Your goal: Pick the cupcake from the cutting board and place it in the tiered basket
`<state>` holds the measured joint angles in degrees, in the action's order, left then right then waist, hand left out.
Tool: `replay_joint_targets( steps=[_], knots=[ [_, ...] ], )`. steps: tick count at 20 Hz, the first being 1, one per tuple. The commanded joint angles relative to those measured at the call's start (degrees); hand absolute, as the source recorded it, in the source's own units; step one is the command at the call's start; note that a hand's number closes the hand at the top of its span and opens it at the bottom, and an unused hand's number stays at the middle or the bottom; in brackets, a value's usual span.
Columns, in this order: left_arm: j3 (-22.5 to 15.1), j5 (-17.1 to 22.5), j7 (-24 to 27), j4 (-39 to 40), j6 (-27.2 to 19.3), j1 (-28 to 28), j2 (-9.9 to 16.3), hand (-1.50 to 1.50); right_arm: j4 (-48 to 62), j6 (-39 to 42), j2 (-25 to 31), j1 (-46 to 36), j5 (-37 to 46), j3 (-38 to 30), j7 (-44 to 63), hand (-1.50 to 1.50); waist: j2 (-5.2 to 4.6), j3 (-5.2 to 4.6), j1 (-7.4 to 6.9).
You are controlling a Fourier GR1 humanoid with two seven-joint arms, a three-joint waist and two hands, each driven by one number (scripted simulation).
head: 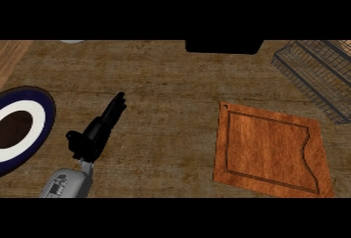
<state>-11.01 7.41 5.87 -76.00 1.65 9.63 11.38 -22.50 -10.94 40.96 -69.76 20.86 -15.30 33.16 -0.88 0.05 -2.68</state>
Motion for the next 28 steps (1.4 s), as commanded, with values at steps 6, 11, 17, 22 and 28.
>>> replay_joint_targets(
  steps=[6,11,17,22,28],
  knots=[
    [-0.34,-1.19,0.37,-0.47,-1.22,-0.92,-2.01,0.00,4.51,-2.92,-0.39,-2.19,-7.33,-8.65,0.49,-1.50,0.23,0.00,0.78],
    [0.49,-0.69,-3.02,-3.58,-0.76,-1.25,-0.42,0.00,2.45,-12.76,2.42,-0.64,-4.01,-7.28,-1.90,-1.50,0.46,0.00,1.21],
    [3.37,0.61,-0.60,-0.66,0.27,-1.31,0.83,0.00,0.47,-25.68,10.05,2.56,2.19,-4.75,-0.44,-1.50,0.76,-0.09,2.87],
    [3.93,0.60,-0.61,-1.87,-0.02,-3.22,0.96,0.00,-6.78,-29.31,12.72,8.81,-1.30,-8.54,-4.33,-1.50,1.43,-0.02,4.14],
    [4.72,0.98,-1.25,-3.53,0.42,-6.17,2.09,0.00,-18.38,-22.87,17.25,22.13,-10.32,-16.51,-6.45,-1.50,2.22,-0.01,6.11]
  ],
)
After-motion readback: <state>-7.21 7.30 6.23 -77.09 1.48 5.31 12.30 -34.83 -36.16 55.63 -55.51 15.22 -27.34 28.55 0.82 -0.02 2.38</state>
